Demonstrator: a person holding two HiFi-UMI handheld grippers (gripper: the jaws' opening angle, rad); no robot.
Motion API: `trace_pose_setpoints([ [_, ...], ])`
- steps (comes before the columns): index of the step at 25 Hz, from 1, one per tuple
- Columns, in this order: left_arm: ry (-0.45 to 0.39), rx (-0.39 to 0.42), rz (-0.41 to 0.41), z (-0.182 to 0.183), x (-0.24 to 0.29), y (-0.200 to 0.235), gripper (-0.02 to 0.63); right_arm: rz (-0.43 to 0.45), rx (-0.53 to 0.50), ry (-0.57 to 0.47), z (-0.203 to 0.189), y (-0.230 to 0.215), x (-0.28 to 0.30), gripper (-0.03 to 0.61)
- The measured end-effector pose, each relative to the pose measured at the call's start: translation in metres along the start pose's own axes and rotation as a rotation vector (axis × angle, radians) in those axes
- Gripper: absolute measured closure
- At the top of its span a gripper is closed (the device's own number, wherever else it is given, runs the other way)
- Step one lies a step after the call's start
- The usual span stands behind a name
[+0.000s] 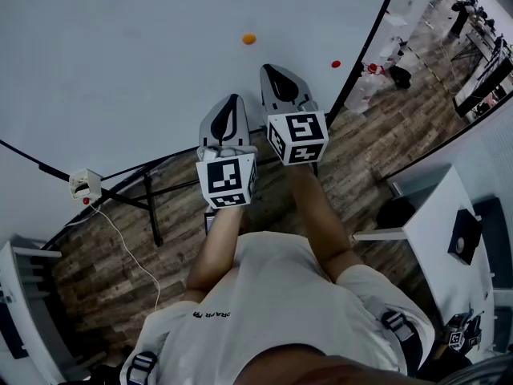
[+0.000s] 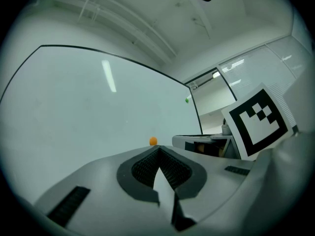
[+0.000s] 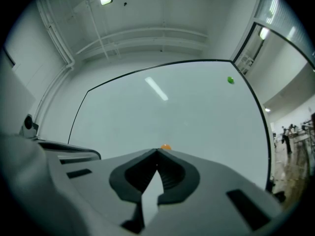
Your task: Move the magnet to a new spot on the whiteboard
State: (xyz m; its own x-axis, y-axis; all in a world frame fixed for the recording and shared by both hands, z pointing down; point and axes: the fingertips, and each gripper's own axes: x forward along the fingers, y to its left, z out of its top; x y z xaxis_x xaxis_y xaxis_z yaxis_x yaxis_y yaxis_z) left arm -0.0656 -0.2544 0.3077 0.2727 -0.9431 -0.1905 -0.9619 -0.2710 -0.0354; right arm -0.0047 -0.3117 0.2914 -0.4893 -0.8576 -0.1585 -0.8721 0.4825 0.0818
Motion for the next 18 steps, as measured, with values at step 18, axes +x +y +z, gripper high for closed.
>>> trace_pose_setpoints([
  [18, 0.007, 0.012, -0.013, 0.002, -0.006, -0.008, 0.611, 0.043, 0.024, -0.001, -0.003, 0.013, -0.034, 0.565],
])
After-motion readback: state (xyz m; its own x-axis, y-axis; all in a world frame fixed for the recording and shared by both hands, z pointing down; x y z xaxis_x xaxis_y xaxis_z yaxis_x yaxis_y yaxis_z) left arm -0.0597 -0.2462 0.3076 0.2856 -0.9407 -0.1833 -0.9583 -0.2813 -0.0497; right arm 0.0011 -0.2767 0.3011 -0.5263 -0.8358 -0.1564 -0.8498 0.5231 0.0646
